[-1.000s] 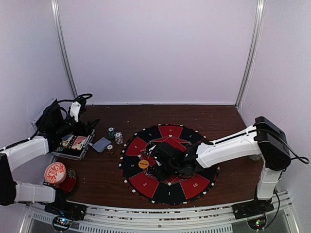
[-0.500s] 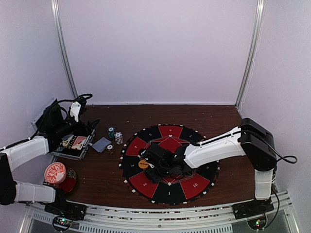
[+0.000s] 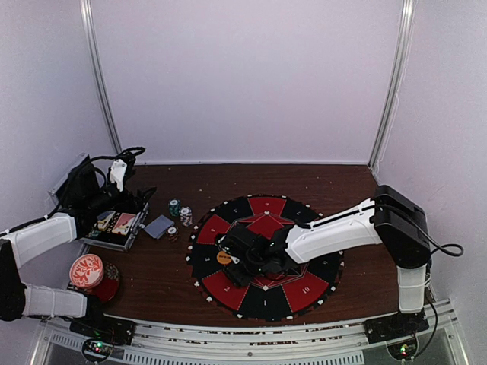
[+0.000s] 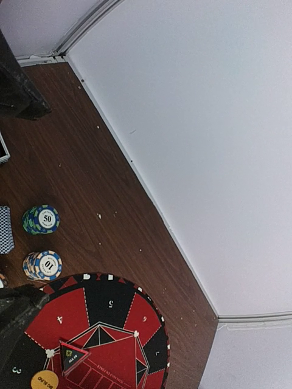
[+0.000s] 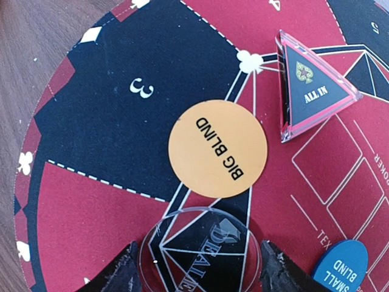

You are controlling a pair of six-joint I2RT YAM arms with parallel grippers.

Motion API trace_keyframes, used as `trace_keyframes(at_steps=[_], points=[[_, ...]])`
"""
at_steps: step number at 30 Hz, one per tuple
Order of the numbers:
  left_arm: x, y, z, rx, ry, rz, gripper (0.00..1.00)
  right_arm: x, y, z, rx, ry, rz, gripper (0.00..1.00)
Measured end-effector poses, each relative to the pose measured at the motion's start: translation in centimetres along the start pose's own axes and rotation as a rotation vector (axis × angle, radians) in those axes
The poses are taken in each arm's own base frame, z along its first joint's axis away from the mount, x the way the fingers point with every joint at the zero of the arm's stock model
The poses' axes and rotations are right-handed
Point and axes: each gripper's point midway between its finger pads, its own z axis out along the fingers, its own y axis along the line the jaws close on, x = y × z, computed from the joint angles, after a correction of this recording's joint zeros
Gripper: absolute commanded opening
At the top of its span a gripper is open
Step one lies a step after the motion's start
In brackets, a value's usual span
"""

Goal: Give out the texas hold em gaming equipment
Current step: Move the dealer button to position 2.

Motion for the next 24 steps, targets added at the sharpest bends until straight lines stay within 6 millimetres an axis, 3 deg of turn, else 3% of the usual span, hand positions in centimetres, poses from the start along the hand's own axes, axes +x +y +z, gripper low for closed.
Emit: trace_keyframes(at_steps=[17,24], points=[[0.1,0.0,0.0,0.000,0.001,-0.001,0.98,-0.3,-0.2,-0.3,0.026,0.016,-0.012,0.83],[0.0,0.0,0.0,0.000,0.001,-0.001,0.98,-3.2,0.2,0.6,0.047,-0.002,0.000,0.83]])
